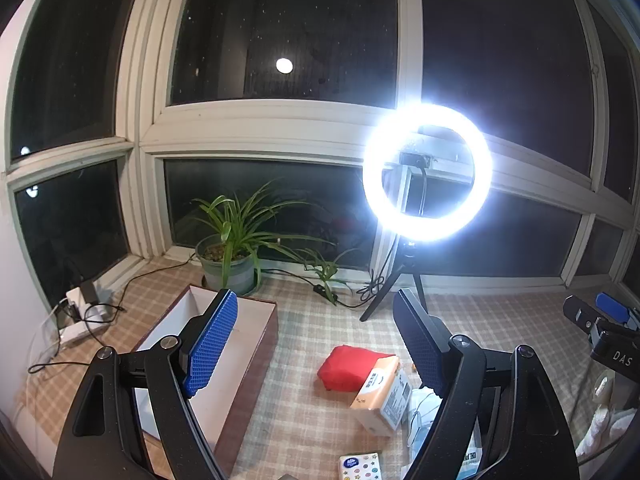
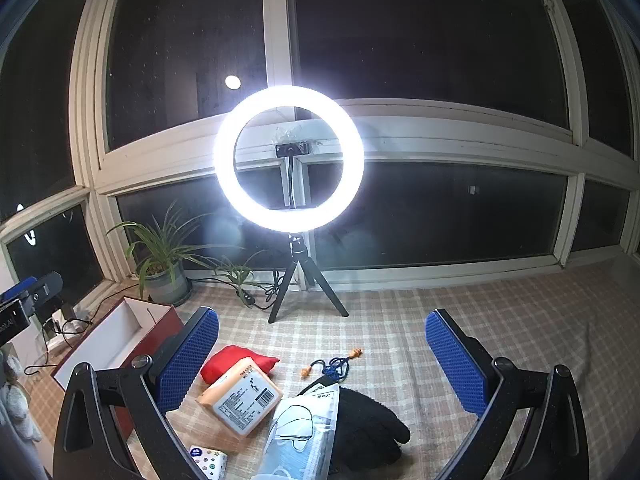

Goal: Organize soft objects

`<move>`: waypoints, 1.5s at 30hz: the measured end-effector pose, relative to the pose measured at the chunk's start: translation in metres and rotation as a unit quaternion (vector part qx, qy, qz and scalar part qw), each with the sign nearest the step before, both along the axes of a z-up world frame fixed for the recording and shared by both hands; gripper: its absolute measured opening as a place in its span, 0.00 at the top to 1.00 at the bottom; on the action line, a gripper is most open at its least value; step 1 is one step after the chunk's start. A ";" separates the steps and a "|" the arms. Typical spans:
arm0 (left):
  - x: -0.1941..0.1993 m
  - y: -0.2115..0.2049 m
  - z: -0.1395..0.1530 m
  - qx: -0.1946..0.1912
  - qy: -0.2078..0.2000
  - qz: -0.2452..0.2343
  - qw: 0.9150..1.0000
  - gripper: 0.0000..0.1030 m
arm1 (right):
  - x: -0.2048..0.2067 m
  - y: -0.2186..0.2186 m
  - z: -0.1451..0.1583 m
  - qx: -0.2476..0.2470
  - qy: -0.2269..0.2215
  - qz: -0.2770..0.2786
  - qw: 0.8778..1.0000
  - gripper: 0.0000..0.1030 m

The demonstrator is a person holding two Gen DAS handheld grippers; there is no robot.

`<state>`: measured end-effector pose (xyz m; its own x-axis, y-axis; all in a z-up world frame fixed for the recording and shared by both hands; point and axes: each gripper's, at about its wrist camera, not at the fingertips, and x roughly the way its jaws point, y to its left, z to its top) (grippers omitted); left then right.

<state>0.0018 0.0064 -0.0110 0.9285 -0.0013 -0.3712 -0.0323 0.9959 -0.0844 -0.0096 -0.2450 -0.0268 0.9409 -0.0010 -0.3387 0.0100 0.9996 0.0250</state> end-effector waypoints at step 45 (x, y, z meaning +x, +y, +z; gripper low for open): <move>0.001 -0.001 -0.002 -0.001 0.004 0.000 1.000 0.22 | 0.000 0.005 -0.003 -0.003 0.001 0.006 1.000 0.01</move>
<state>0.0032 0.0055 -0.0126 0.9256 -0.0015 -0.3786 -0.0333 0.9958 -0.0854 -0.0100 -0.2396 -0.0296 0.9401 0.0088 -0.3407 -0.0026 0.9998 0.0184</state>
